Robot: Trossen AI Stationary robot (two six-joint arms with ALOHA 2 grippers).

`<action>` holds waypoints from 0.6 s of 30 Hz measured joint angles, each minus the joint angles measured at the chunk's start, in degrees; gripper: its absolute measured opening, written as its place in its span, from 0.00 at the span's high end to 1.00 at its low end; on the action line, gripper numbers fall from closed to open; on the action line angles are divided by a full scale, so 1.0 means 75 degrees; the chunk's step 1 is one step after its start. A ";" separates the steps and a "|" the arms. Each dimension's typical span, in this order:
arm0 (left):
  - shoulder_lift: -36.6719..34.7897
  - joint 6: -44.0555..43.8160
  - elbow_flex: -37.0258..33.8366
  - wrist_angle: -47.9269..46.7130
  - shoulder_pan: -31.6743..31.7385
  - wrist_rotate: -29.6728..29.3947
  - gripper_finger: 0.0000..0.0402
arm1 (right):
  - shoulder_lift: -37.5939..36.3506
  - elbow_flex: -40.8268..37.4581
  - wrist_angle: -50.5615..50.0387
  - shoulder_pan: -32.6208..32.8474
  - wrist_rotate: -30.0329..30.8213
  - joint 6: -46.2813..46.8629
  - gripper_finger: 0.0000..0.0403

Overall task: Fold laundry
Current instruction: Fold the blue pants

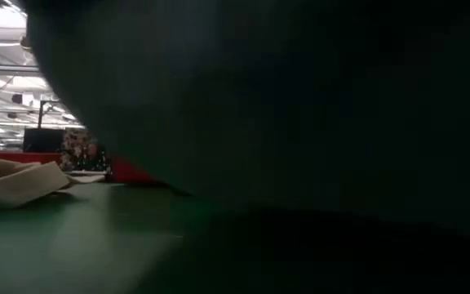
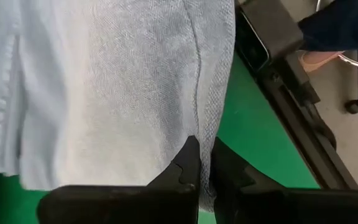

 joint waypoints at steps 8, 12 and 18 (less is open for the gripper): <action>-0.0009 0.0092 0.0984 -0.0951 0.0289 0.0112 0.98 | -0.0965 0.0006 -0.0568 0.0266 0.0870 0.0011 0.94; -0.0009 0.0548 0.1426 -0.1192 0.0491 0.0431 0.98 | -0.1415 0.0006 -0.1149 0.0347 0.1016 0.0050 0.94; -0.0012 0.1376 0.2083 -0.1464 0.0966 0.0493 0.97 | -0.1976 0.0009 -0.1974 0.0354 0.0966 0.0061 0.94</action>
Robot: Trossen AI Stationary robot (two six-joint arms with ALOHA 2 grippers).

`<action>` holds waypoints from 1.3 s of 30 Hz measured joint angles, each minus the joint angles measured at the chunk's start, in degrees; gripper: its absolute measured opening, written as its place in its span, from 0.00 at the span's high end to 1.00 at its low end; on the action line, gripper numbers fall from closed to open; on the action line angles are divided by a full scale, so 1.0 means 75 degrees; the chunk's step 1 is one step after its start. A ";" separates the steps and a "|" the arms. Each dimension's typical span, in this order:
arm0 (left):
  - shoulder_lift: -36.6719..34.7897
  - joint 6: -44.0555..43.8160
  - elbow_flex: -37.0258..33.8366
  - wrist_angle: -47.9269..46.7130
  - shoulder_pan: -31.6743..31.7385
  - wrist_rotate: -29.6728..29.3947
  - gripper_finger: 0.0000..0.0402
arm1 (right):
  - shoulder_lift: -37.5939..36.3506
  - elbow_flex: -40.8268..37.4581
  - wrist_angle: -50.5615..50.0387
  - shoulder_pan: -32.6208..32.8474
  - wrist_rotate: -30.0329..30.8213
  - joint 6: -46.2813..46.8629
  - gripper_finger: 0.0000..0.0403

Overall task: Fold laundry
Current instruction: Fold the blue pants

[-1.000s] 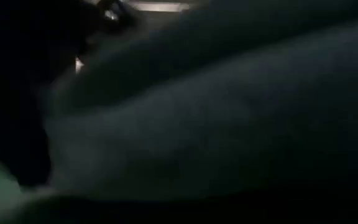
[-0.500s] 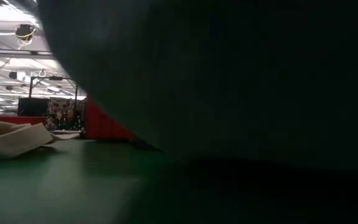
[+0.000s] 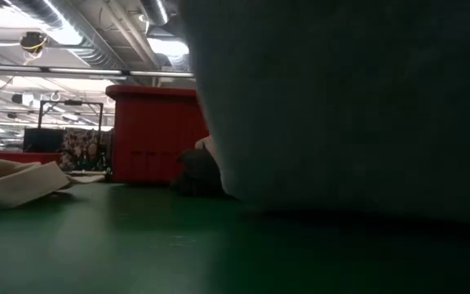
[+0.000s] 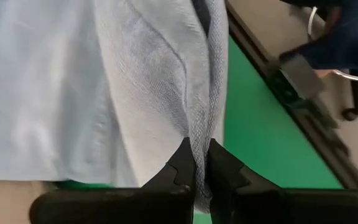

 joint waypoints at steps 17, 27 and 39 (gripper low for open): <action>-0.0012 0.1849 0.0386 0.0279 0.2232 0.0717 0.97 | -0.0861 0.0001 -0.4133 -0.0018 -0.0239 0.1032 0.94; 0.0064 0.1852 0.0094 0.0840 0.3284 0.1273 0.97 | -0.0852 0.0000 -0.6216 -0.0016 0.0264 0.1395 0.94; 0.0066 0.1849 -0.1050 0.2037 0.3944 0.1248 0.97 | -0.0861 -0.1225 -0.6597 -0.0013 0.1236 0.1565 0.94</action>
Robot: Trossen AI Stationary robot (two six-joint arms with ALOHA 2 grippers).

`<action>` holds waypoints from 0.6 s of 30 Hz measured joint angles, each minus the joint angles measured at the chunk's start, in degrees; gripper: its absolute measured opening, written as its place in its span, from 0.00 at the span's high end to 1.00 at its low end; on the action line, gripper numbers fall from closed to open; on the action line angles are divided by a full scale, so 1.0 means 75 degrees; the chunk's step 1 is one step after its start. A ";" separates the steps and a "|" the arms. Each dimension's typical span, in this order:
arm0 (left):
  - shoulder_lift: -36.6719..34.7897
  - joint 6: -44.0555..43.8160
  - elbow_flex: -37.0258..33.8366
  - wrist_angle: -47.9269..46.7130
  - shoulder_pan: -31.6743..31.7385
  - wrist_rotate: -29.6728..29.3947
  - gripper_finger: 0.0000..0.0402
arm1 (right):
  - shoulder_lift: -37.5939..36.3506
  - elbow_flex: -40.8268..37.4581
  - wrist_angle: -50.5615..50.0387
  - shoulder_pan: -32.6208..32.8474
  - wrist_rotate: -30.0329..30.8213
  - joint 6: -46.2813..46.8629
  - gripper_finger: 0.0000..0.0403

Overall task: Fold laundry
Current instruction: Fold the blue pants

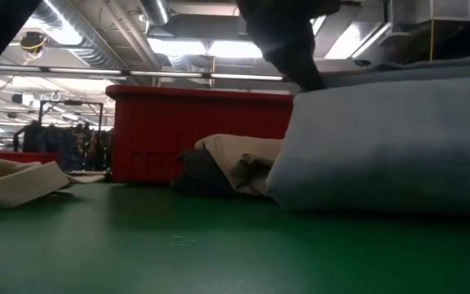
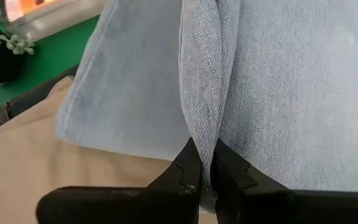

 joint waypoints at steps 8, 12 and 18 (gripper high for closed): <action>-0.0008 -0.0011 -0.0851 0.1038 0.0173 -0.0096 0.97 | 0.0000 -0.0870 -0.0003 0.0006 0.0546 -0.0009 0.94; -0.0008 -0.0015 -0.1128 0.1313 0.0226 -0.0106 0.97 | 0.0000 -0.1242 0.0071 0.0006 0.0715 -0.0012 0.94; -0.0008 -0.0014 -0.1442 0.1790 0.0243 -0.0450 0.92 | 0.0000 -0.1639 0.0262 0.0006 0.0970 -0.0012 0.94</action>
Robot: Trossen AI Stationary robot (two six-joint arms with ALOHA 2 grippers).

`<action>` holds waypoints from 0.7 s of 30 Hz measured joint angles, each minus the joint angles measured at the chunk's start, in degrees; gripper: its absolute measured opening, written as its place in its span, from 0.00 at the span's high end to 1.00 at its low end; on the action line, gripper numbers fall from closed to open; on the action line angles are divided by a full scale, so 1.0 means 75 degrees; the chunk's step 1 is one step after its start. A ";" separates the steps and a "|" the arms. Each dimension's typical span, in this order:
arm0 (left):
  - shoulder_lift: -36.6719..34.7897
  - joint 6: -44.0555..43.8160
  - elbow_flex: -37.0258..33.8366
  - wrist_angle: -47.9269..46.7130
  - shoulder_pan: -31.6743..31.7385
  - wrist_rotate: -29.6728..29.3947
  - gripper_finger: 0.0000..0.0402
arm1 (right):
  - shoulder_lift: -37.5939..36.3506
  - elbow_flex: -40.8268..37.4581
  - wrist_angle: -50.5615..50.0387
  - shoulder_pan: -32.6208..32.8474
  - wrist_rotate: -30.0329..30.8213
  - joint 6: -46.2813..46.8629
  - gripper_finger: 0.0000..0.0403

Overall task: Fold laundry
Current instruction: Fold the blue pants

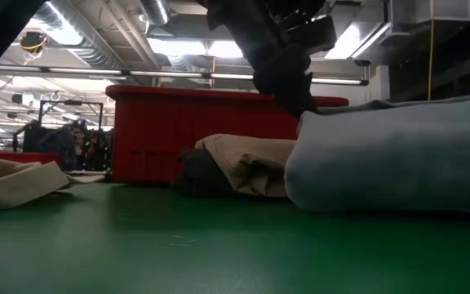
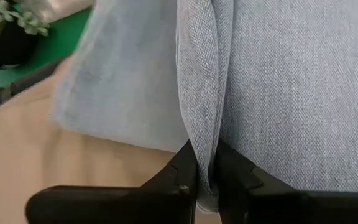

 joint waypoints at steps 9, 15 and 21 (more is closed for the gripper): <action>0.0000 0.0052 -0.0045 0.0284 0.0000 -0.0396 0.89 | 0.0000 -0.0135 0.0000 0.0000 -0.0021 0.0000 0.93; 0.0000 0.0694 -0.0048 0.0903 -0.0044 -0.1017 0.89 | 0.0000 -0.0136 -0.0012 -0.0003 -0.0463 0.0001 0.83; 0.0000 0.0792 -0.0051 0.1351 -0.0020 -0.1074 0.88 | 0.0000 -0.0138 -0.0040 -0.0003 -0.0688 0.0000 0.69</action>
